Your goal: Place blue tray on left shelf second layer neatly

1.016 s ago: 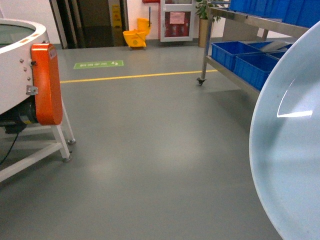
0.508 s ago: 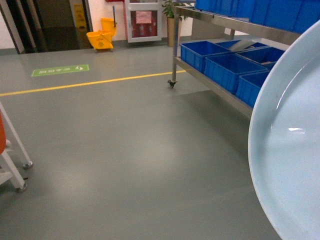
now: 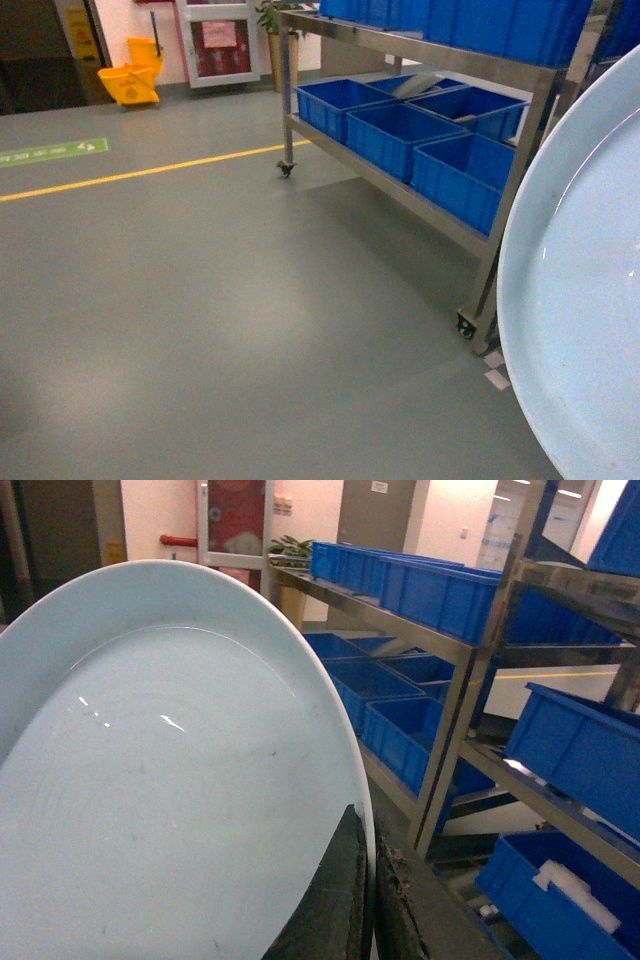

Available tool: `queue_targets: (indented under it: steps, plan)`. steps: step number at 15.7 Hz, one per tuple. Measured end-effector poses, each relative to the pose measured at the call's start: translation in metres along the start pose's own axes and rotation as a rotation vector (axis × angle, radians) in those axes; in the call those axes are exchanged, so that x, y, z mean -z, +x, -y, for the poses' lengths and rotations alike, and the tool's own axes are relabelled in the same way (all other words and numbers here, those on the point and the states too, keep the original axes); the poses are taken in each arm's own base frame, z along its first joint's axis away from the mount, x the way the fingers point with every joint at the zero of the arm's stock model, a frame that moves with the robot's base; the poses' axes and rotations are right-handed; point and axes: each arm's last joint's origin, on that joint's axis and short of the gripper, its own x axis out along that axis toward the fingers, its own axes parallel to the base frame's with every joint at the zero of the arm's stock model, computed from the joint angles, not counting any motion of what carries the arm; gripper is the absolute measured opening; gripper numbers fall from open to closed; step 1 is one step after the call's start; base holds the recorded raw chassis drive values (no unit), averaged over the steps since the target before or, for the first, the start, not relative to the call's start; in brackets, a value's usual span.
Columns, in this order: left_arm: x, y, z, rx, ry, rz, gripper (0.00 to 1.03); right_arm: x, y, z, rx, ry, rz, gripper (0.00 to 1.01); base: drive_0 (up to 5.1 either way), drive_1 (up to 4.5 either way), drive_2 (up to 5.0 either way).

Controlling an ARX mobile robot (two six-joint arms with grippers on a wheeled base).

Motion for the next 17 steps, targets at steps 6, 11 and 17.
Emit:
queue_targets:
  steps: [6, 11, 17]
  plan:
    - [0.0000, 0.0000, 0.0000, 0.000, 0.000, 0.000, 0.98, 0.0000, 0.0000, 0.0000, 0.000, 0.000, 0.000, 0.02, -1.5, -1.52, -1.5]
    - [0.0000, 0.0000, 0.0000, 0.001, 0.000, 0.000, 0.98, 0.0001, 0.0000, 0.0000, 0.000, 0.000, -0.001, 0.02, -1.5, -1.47, -1.5]
    - [0.0000, 0.0000, 0.0000, 0.001, 0.000, 0.000, 0.98, 0.0000, 0.0000, 0.0000, 0.000, 0.000, 0.000, 0.02, -1.5, -1.53, -1.5]
